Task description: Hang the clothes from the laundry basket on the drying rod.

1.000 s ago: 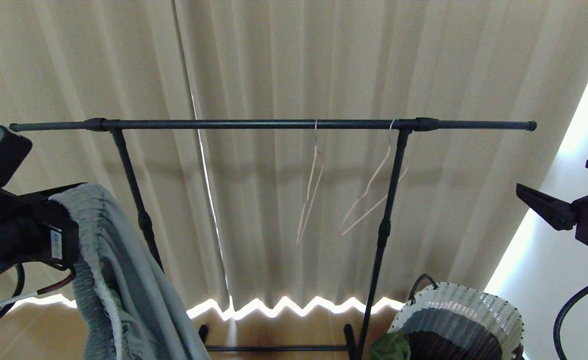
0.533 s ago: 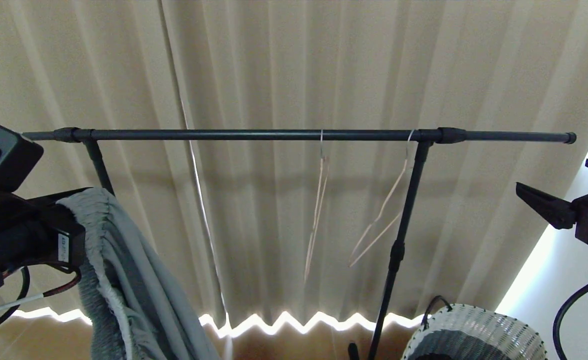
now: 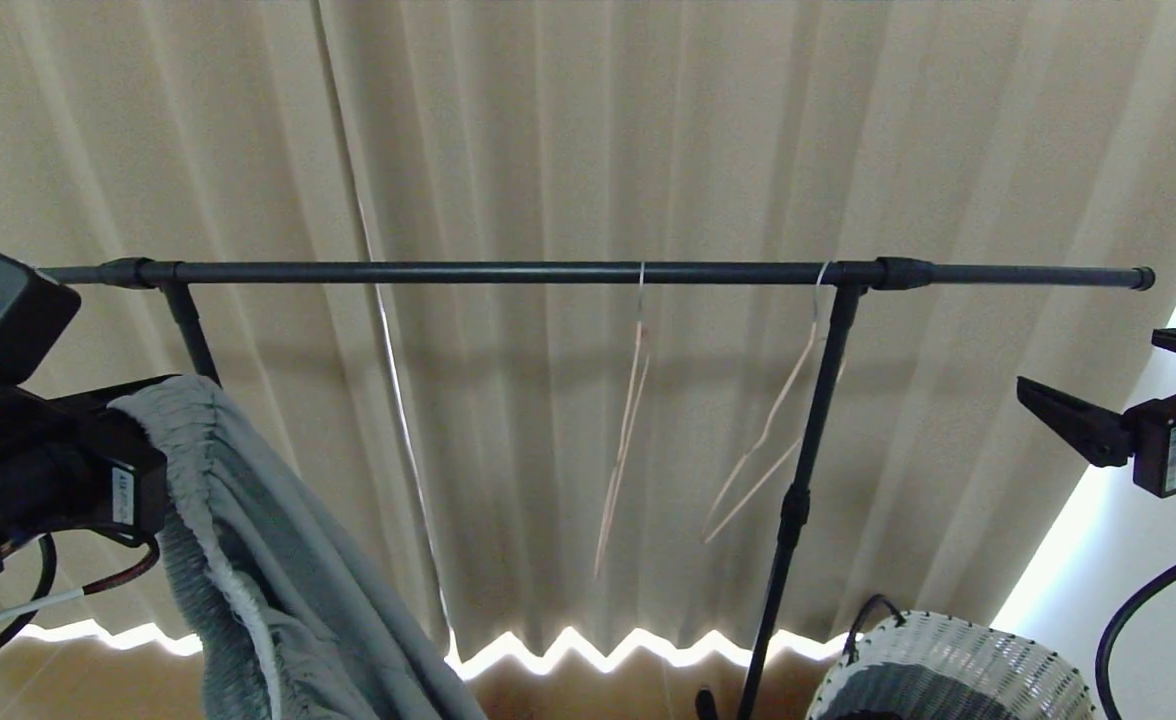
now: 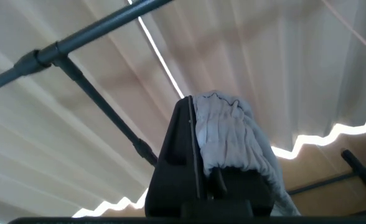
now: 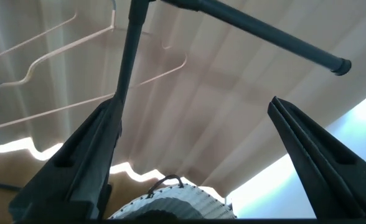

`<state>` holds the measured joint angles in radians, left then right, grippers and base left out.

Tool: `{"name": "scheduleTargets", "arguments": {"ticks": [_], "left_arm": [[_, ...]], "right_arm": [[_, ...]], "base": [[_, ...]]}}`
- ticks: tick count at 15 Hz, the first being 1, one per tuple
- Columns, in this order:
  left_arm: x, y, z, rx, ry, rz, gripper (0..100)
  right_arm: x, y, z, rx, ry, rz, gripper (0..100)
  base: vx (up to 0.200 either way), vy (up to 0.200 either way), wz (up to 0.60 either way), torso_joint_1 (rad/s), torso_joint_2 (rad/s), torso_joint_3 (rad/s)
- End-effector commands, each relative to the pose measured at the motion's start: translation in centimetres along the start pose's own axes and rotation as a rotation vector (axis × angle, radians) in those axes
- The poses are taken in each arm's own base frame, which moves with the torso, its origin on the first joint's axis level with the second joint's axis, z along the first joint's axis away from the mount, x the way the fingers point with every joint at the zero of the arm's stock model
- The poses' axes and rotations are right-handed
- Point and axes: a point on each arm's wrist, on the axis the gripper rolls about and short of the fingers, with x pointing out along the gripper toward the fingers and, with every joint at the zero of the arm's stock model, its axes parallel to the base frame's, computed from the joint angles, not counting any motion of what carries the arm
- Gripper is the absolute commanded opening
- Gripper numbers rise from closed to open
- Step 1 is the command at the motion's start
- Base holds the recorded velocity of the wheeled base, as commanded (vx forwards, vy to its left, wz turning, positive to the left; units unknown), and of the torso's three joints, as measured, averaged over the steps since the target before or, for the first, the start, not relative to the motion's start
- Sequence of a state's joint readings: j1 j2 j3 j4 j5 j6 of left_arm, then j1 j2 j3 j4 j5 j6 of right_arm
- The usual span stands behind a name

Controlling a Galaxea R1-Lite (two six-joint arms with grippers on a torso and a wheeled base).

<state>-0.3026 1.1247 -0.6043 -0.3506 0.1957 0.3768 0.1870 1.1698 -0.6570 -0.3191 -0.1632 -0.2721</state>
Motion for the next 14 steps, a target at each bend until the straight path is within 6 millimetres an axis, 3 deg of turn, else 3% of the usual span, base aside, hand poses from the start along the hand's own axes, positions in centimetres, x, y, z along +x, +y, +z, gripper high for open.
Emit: {"name": "scheduleTargets", "arguments": {"ticks": [1, 7, 14], "left_arm": [[0.1, 0.0, 0.0, 0.001, 0.004, 0.0, 0], [0.3, 0.2, -0.2, -0.002, 0.016, 0.016, 0], [0.6, 0.0, -1.1, 0.006, 0.056, 0.01, 0]], "right_arm": [[0.3, 0.1, -0.2, -0.003, 0.013, 0.003, 100], [0.7, 0.3, -0.4, -0.005, 0.027, 0.016, 100], [2.4, 0.8, -1.2, 0.013, 0.085, 0.052, 100]], "base": [[0.0, 0.2, 0.0, -0.012, -0.01, 0.007], [0.0, 0.2, 0.0, 0.003, 0.0, -0.001], [0.0, 0.0, 0.0, 0.0, 0.0, 0.0]]}}
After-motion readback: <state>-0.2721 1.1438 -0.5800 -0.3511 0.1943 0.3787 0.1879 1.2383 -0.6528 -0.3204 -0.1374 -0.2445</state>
